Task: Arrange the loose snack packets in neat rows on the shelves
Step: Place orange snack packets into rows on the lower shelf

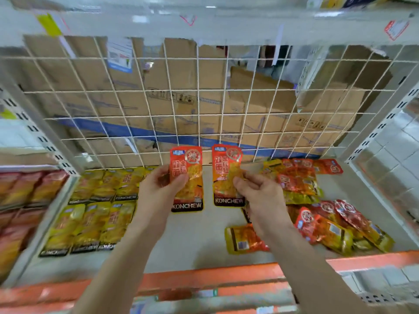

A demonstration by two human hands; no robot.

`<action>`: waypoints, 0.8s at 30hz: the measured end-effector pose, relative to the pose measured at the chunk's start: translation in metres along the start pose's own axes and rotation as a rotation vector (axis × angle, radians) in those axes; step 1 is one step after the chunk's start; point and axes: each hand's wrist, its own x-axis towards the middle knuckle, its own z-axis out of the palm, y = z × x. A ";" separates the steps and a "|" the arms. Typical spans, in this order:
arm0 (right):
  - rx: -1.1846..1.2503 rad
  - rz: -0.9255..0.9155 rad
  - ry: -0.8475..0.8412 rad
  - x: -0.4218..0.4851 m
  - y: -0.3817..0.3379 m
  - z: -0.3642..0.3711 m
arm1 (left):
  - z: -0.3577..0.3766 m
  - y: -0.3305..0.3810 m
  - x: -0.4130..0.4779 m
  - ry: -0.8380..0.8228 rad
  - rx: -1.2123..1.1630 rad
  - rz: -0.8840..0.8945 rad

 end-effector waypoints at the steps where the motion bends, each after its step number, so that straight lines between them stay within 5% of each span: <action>1: -0.004 -0.007 -0.020 -0.007 0.000 0.009 | -0.011 0.003 -0.004 0.003 0.001 -0.006; 24: -0.031 0.012 -0.202 -0.156 0.069 0.154 | -0.228 0.018 -0.085 0.051 -0.026 0.041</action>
